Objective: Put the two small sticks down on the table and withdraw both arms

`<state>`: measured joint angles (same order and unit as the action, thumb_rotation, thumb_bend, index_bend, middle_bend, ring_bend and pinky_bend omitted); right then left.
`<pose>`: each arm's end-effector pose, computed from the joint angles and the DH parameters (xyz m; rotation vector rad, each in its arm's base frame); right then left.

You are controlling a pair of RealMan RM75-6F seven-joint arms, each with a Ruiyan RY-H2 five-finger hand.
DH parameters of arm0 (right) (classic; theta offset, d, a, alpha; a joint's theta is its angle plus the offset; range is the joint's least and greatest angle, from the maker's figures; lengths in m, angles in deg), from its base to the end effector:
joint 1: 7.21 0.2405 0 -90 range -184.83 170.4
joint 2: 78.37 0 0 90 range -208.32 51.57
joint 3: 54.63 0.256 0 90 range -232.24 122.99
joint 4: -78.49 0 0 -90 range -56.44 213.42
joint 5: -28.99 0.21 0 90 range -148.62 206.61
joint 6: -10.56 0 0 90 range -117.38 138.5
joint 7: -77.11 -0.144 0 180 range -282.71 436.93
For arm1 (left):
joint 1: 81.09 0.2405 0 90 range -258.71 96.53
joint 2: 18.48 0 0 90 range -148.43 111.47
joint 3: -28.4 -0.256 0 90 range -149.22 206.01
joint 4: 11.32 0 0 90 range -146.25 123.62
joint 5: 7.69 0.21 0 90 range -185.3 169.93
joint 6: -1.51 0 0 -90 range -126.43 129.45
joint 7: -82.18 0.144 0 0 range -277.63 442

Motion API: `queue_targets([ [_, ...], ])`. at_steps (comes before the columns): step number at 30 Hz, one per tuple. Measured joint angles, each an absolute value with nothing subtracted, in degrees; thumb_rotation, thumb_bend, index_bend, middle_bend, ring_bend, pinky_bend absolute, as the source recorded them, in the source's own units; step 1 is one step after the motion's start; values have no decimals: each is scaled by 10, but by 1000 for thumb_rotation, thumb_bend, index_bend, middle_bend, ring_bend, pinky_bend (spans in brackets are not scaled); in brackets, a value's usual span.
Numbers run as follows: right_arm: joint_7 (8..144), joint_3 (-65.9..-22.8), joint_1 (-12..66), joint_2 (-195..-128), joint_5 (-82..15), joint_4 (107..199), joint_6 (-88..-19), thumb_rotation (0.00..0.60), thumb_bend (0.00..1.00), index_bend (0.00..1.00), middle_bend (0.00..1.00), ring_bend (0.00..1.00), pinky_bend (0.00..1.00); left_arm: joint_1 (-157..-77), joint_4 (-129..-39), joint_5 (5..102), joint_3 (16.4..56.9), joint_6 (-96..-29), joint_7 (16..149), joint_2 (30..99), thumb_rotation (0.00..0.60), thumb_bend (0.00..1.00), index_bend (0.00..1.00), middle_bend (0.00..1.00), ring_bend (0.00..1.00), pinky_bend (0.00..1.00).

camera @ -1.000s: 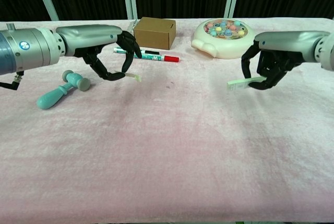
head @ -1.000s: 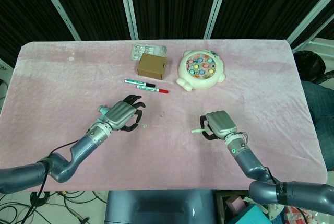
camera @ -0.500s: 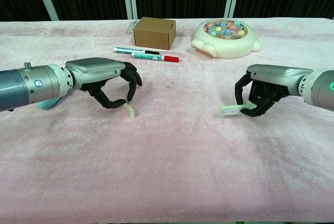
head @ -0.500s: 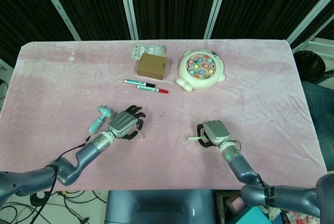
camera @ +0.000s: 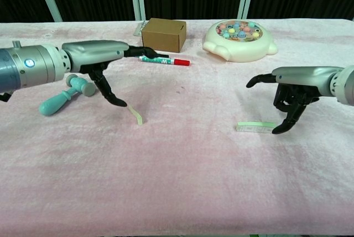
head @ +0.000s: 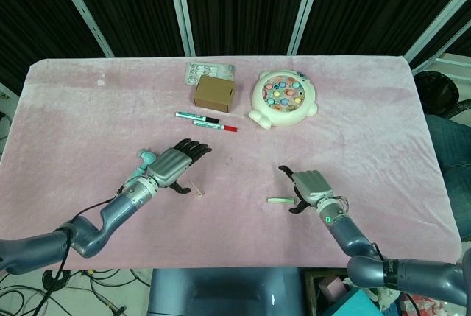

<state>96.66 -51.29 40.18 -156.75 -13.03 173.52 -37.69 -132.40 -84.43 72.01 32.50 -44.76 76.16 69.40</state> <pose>-0.1804 -0.3289 0.0020 1.8487 -1.2859 0.6475 -0.1378 0.3687 -0.0286 -2.1458 -0.9463 -0.9622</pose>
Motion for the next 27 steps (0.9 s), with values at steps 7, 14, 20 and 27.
queue_targets([
  [7,947,-498,390,-1469,-122,1791,-383,600,24,72,345,425,266,-1312,-931,698,361,-484,781,604,600,193,27,43,0,0],
  [14,920,-503,342,-1333,-131,1828,-417,600,26,50,161,197,137,-1251,-1014,703,362,-581,808,506,600,193,2,29,0,0],
  [20,842,-515,256,-1301,-228,1827,-495,600,26,49,153,194,136,-1168,-1056,716,329,-641,803,433,600,193,29,25,0,0],
  [27,776,-557,122,-1340,-407,1762,-676,600,27,49,149,195,136,-1026,-1063,727,270,-766,780,397,600,193,46,25,0,0],
])
